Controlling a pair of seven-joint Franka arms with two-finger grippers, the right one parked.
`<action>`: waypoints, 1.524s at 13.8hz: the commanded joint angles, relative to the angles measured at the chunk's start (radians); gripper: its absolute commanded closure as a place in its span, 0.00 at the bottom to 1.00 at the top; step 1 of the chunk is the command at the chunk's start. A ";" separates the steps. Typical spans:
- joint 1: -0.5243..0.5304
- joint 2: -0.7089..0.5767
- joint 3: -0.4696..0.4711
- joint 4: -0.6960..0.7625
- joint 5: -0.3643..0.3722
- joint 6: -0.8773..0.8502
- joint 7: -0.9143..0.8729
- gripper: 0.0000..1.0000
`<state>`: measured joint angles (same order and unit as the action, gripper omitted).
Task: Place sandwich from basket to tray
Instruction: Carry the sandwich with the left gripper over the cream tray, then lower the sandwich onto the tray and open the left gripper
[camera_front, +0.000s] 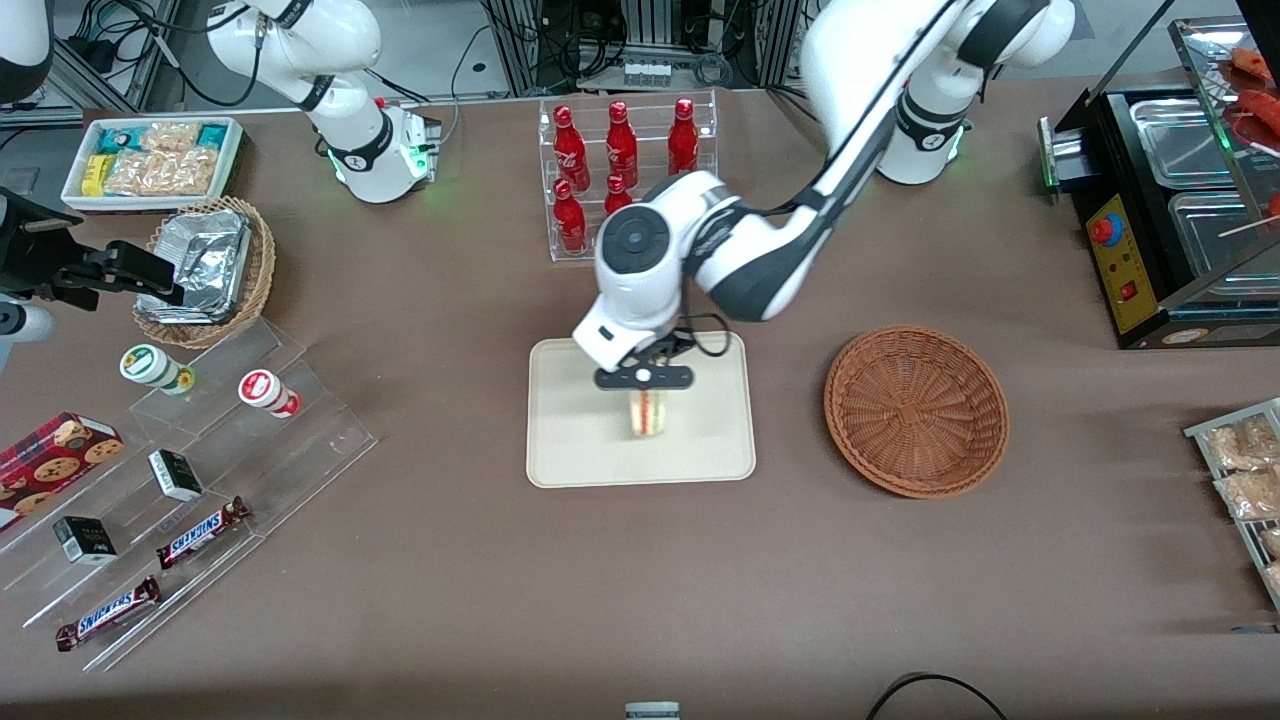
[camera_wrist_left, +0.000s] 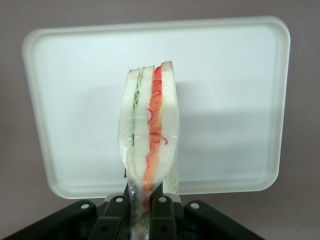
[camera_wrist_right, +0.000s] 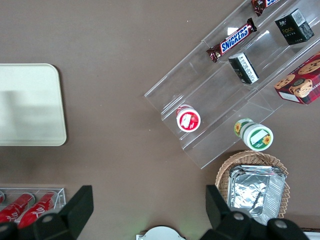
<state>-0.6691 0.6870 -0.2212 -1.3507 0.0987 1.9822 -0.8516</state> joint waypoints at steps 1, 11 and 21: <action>-0.029 0.057 0.011 0.050 0.018 0.004 0.014 1.00; -0.041 0.148 0.013 0.062 0.016 0.041 0.006 0.00; 0.060 -0.107 0.014 0.051 0.013 -0.100 0.005 0.00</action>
<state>-0.6691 0.6636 -0.2054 -1.2710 0.1018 1.9387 -0.8461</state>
